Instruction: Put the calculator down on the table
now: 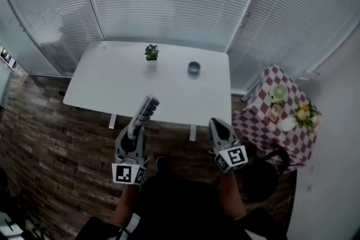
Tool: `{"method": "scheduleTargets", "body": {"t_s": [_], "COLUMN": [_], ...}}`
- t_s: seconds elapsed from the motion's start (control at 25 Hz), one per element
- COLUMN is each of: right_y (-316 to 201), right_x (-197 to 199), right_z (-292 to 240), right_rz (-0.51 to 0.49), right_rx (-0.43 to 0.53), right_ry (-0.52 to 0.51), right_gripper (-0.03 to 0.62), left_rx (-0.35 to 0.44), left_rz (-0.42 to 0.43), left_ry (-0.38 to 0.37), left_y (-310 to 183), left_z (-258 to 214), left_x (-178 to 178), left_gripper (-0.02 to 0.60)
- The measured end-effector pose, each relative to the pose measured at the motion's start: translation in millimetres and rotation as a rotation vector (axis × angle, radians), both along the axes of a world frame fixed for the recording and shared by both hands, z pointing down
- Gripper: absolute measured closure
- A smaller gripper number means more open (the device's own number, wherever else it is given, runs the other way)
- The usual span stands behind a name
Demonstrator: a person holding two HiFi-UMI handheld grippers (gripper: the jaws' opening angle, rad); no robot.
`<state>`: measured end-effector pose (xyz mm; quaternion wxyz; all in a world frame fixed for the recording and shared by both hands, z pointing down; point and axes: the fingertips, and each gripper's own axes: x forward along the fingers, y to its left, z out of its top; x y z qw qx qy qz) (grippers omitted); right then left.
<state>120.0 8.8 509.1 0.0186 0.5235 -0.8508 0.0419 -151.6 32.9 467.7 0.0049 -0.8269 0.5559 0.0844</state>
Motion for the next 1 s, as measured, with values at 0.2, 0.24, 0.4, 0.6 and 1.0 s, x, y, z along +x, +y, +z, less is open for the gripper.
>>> {"method": "scheduleTargets", "body": {"t_s": [0.2, 0.24, 0.4, 0.6, 1.0], "right_y": [-27.1, -32.8, -47.0, -61.0, -119.7], "right_x": [-11.4, -14.8, -27.6, -34.0, -32.0], "right_z": [1.7, 2.2, 2.4, 4.6, 4.3], "right_rz": [0.031, 0.035, 0.071, 0.066, -0.054], "right_rx": [0.008, 0.011, 0.02, 0.026, 0.065], "right_ry": [0.016, 0.008, -0.008, -0.02, 0.05], "right_gripper": [0.589, 0.589, 0.589, 0.589, 0.589], "left_rx": [0.002, 0.003, -0.006, -0.028, -0.012], "left_rz": [0.046, 0.055, 0.088, 0.101, 0.071], "left_ry": [-0.018, -0.018, -0.016, -0.022, -0.03], "left_y": [-34.6, -42.8, -66.8, -87.6, -140.6], "left_z": [1.6, 2.5, 7.8, 14.2, 11.7], "left_x": [-11.2, -13.3, -22.4, -22.2, -1.1], "left_gripper": [0.48, 0.48, 0.48, 0.48, 0.48]}}
